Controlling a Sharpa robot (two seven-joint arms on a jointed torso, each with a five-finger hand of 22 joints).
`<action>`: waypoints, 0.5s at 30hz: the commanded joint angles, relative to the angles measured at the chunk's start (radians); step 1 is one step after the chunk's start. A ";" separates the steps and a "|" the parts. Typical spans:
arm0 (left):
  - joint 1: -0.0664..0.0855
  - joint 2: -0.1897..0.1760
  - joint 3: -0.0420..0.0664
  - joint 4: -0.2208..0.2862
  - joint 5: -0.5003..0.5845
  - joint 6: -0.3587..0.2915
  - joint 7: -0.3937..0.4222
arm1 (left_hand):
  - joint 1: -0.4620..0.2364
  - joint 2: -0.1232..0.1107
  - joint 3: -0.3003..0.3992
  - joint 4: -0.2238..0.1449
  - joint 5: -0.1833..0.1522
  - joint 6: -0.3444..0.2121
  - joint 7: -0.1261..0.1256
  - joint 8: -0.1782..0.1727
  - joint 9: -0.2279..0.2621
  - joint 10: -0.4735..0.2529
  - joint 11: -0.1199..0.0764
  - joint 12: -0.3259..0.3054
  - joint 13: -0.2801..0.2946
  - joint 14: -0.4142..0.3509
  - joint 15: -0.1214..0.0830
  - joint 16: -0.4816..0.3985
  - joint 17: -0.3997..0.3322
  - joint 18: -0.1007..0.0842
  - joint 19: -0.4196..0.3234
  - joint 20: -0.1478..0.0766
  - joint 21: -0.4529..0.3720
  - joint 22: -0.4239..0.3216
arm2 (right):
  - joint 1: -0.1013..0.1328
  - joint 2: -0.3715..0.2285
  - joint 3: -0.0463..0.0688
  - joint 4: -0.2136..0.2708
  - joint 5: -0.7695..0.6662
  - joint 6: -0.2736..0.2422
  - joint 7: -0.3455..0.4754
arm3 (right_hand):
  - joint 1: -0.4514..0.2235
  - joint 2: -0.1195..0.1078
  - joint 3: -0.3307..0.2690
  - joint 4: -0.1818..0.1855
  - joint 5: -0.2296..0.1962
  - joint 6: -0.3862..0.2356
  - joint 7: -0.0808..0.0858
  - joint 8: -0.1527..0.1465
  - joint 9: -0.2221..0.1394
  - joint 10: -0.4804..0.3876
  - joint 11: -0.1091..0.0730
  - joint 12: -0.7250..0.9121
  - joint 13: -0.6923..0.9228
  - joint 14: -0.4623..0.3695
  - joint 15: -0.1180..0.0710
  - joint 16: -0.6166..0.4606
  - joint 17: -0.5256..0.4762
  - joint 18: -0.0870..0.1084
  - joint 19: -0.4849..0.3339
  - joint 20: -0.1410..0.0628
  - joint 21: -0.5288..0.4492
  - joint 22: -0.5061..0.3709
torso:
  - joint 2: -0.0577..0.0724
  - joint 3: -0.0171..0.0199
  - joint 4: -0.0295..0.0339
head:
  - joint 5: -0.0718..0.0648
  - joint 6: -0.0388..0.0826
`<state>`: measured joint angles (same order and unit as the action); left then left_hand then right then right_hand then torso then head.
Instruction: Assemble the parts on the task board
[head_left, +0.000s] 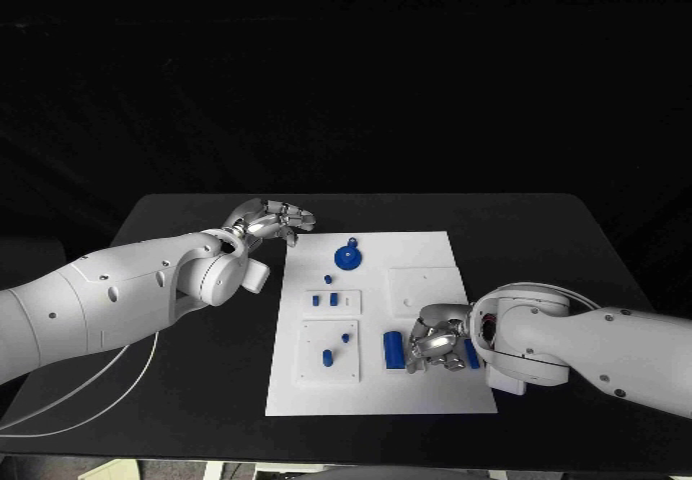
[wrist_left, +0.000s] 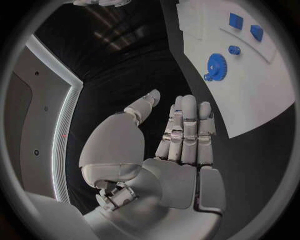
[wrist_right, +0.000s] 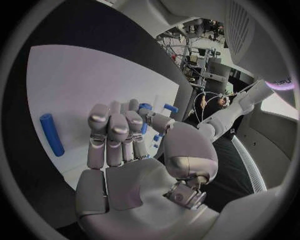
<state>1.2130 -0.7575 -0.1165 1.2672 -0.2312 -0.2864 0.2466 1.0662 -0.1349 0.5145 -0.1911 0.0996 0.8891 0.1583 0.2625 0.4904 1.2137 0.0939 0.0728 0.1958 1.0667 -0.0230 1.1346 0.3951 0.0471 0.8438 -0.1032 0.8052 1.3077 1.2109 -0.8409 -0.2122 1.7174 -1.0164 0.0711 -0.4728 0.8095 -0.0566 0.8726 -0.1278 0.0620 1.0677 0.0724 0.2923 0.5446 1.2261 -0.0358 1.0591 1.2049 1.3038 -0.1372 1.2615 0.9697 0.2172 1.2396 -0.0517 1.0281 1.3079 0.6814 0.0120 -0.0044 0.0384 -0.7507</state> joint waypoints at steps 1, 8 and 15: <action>0.000 0.000 0.001 0.002 0.003 0.014 0.004 | -0.007 0.001 -0.001 0.005 -0.002 -0.003 0.003 0.003 -0.001 -0.003 0.001 -0.003 -0.001 0.001 0.007 -0.004 0.002 0.020 0.007 -0.012 -0.005 0.003 | -0.002 -0.004 -0.001 0.001 -0.011 0.022 0.011 | -0.016 -0.004 -0.009 -0.020 0.019 0.010 0.005 -0.003 0.002 0.003 0.002 -0.002 0.001 0.004 0.001 -0.006 0.001 0.045 0.003 0.006 0.004 0.014 | 0.000 0.0002 -0.0005 | 0.001 0.001; 0.000 0.000 0.001 0.001 0.003 0.014 0.003 | -0.007 0.001 -0.001 0.006 -0.002 -0.003 0.004 0.003 -0.001 -0.003 0.001 -0.003 -0.001 0.001 0.007 -0.004 0.002 0.020 0.007 -0.012 -0.006 0.003 | -0.002 -0.030 0.000 0.014 -0.022 -0.023 0.033 | -0.061 -0.055 -0.138 -0.087 0.119 0.006 0.004 -0.001 0.006 0.002 0.002 -0.005 -0.001 0.006 0.000 -0.006 0.002 0.045 0.007 0.005 0.006 0.011 | 0.000 0.0005 -0.0002 | 0.000 0.002; 0.000 0.001 0.001 -0.001 0.003 0.014 0.003 | -0.007 0.001 -0.001 0.006 -0.002 -0.003 0.004 0.003 -0.001 -0.003 0.001 -0.003 -0.001 0.001 0.007 -0.004 0.002 0.020 0.007 -0.012 -0.006 0.003 | 0.002 -0.060 0.021 0.019 -0.015 -0.075 0.069 | -0.055 -0.090 -0.225 -0.109 0.124 -0.023 0.011 -0.012 0.009 0.001 0.008 -0.003 0.001 0.005 0.004 -0.007 0.002 0.045 0.009 -0.003 0.000 0.006 | -0.001 0.0002 -0.0009 | -0.005 0.007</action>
<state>1.2130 -0.7578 -0.1165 1.2651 -0.2312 -0.2851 0.2449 1.0663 -0.1349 0.5145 -0.1911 0.0996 0.8890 0.1583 0.2625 0.4905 1.2128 0.0926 0.0728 0.1959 1.0667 -0.0231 1.1346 0.3959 0.0471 0.8436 -0.1031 0.8052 1.3075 1.2111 -0.8992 -0.1923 1.7345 -1.0242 0.0362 -0.4410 0.7534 -0.1371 0.6493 -0.2367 0.1894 1.0562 0.0837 0.2841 0.5533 1.2261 -0.0357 1.0530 1.2042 1.3034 -0.1367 1.2578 0.9708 0.2201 1.2453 -0.0504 1.0281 1.3079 0.6811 0.0123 -0.0051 0.0360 -0.7463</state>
